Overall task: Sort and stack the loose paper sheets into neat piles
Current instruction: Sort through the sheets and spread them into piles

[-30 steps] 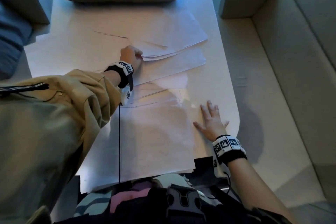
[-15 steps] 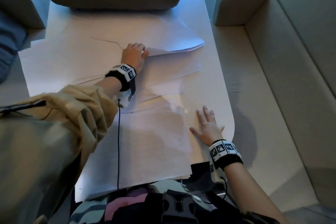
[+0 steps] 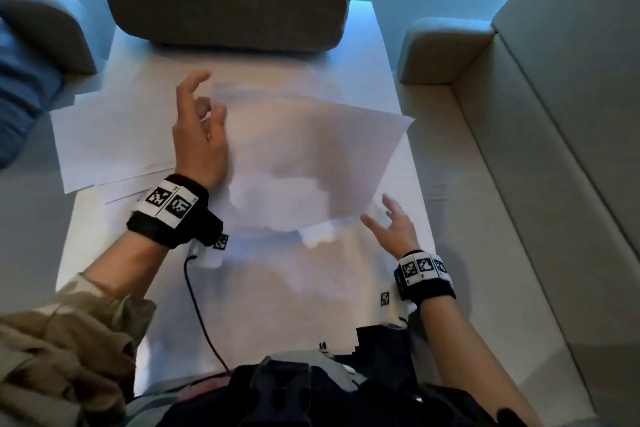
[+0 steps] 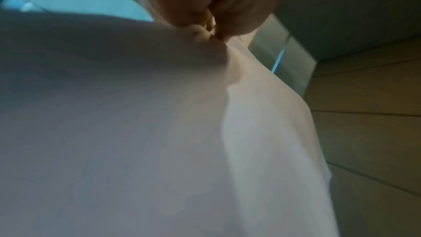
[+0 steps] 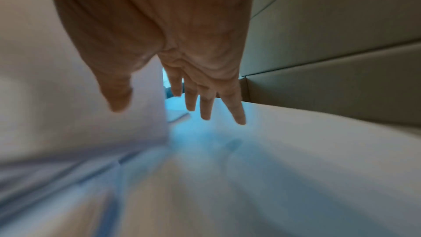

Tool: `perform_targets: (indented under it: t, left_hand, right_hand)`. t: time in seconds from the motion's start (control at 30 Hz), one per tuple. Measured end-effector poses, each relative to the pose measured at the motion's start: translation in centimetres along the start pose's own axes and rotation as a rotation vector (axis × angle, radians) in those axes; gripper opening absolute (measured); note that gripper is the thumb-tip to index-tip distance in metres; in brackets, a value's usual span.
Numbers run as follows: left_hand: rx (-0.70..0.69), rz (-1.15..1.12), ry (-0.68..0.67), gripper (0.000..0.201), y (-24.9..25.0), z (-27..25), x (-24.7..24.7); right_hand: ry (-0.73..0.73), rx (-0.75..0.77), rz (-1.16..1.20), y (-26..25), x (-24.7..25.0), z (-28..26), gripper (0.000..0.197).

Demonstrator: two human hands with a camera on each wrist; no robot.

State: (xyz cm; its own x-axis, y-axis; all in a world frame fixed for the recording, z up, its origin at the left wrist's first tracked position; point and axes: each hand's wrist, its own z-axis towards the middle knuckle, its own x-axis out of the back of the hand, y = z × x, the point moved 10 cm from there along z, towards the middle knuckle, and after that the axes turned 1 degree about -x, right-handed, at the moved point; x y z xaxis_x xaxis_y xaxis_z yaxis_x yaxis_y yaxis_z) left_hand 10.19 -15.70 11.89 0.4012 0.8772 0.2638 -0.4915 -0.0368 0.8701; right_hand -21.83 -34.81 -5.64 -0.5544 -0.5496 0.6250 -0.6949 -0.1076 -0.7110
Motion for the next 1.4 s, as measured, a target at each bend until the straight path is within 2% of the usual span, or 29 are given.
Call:
perform_targets:
  t: [0.1,0.17,0.27,0.37,0.43,0.53,0.73,0.83,0.93,1.07,1.17,1.4]
  left_hand:
    - [0.122,0.052,-0.114,0.036,-3.7,-2.2,0.2]
    - [0.199,0.099,-0.176,0.035,-6.0,-3.8,0.3]
    - [0.305,0.128,-0.173,0.039,-7.6,-5.3,1.6]
    - [0.402,0.206,-0.195,0.039,-8.5,-5.9,3.4]
    - [0.465,0.261,-0.184,0.036,-9.3,-6.2,5.4]
    - [0.548,0.337,-0.163,0.029,-10.6,-7.6,8.1]
    - [0.653,0.442,-0.294,0.028,-13.8,-12.1,10.3]
    - [0.700,0.494,-0.374,0.036,-15.3,-13.9,10.8]
    - [0.727,0.576,-0.466,0.052,-16.8,-15.2,10.7]
    - [0.686,0.674,-0.538,0.067,-17.6,-15.8,9.9]
    - [0.666,0.684,-0.610,0.073,-18.0,-16.7,8.9]
    - [0.665,0.675,-0.585,0.079,-18.4,-17.4,8.5]
  right_hand:
    - [-0.032,-0.035,0.434,-3.3,0.0,0.8,0.067]
    - [-0.061,-0.148,0.559,-4.0,-0.6,1.2,0.072]
    - [-0.048,-0.177,0.572,-5.2,-0.7,1.3,0.058]
    - [-0.120,-0.105,0.545,-6.6,-1.2,0.4,0.020]
    - [-0.165,-0.087,0.517,-6.7,-2.2,-0.3,0.008]
    - [-0.187,-0.133,0.444,-5.0,-4.1,-1.6,0.016]
    - [-0.269,-0.210,0.235,-1.8,-7.4,-3.2,0.018]
    - [-0.367,-0.232,0.107,-2.0,-8.5,-3.4,0.010]
    - [-0.413,-0.212,-0.134,-2.1,-8.5,-2.5,0.014]
    - [-0.286,-0.081,-0.421,-3.4,-7.2,-0.3,0.016]
    - [-0.193,-0.040,-0.455,-4.9,-6.4,1.7,0.030]
    - [0.015,-0.274,-0.311,-5.2,-6.0,6.1,0.071]
